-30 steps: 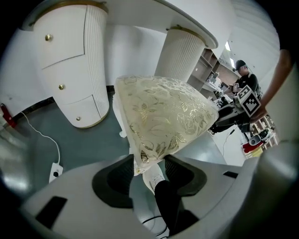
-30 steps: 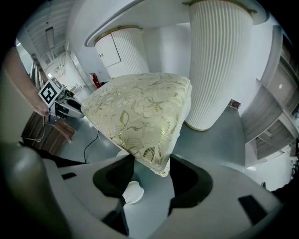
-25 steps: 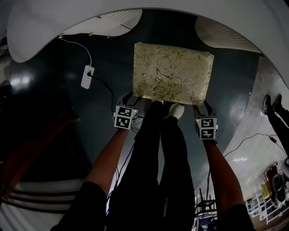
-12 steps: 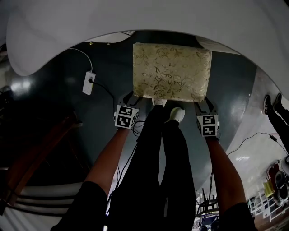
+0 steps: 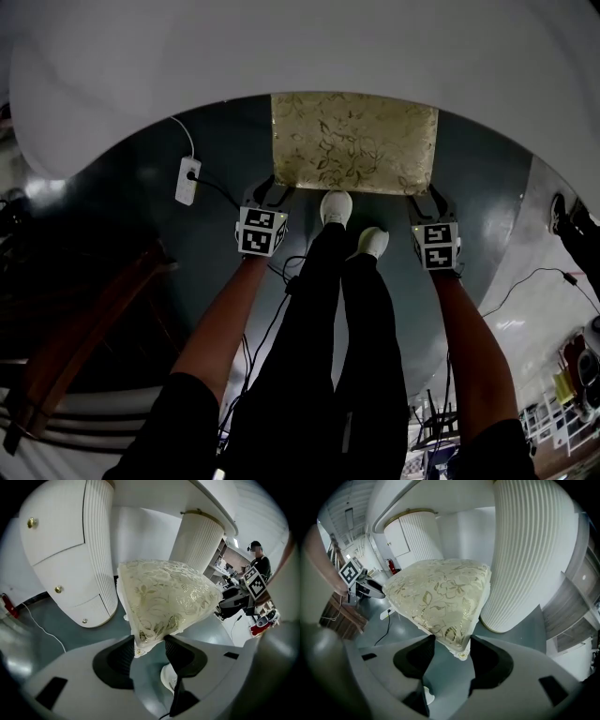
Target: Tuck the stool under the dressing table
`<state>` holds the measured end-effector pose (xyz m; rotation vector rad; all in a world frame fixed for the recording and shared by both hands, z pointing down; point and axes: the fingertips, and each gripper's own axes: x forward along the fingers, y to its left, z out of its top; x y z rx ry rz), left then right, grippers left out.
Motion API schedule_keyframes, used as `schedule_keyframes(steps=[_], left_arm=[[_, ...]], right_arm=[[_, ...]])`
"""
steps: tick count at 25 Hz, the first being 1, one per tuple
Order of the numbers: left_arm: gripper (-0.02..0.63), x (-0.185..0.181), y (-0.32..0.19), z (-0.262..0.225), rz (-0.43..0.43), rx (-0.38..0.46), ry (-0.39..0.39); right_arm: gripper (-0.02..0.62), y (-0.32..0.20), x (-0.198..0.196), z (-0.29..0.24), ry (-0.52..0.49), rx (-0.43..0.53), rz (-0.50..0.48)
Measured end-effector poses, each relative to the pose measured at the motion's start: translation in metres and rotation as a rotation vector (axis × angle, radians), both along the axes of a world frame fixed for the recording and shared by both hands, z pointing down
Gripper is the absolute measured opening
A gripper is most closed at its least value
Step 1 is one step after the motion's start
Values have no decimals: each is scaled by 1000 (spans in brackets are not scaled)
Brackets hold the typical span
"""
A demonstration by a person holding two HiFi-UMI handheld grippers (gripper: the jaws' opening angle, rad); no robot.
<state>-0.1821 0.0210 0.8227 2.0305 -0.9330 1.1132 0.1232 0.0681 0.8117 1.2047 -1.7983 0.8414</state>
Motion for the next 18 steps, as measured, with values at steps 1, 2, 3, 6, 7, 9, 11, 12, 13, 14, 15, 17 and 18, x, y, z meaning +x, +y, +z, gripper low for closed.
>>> schedule_keyframes(steps=[1,2,3,6,7,9,11,12,13,14,15,17,18], left_arm=[[209,-1,-7,-1,-3,10,-3],[209,-1,-14,-2,-3,19,-5],[207,-2,-20,-2,-2,27,-7],[208,0,-36,2,6,38,-5],[209,1,-41,4,7,40,-5],[207,-3,-50,5,7,51,-10],[207,-8,-58,4,15,62,-17],[207,-8,-61,3,23,64,-17],[207,-7,-63,2,31,65,-16],[207,-5,-64,1,37,66,-14],[207,-3,-65,1,41,66,-12],[207,0,-69,0,40,68,-4],[209,0,-71,0,39,71,2]], right_arm=[[228,-5,-1,-1,-1,-4,-8],[229,-9,-2,-1,-1,-7,-11],[228,-14,-3,-1,0,-7,-7],[227,-30,-1,3,10,4,21],[227,-35,0,5,13,8,24],[227,-41,-4,6,11,7,18],[227,-47,-9,6,11,4,13],[227,-49,-10,6,13,4,16],[227,-51,-9,5,15,5,20],[227,-53,-7,4,16,7,25],[227,-54,-6,3,15,10,28],[227,-56,-4,2,14,14,33],[227,-57,-3,2,16,13,37]])
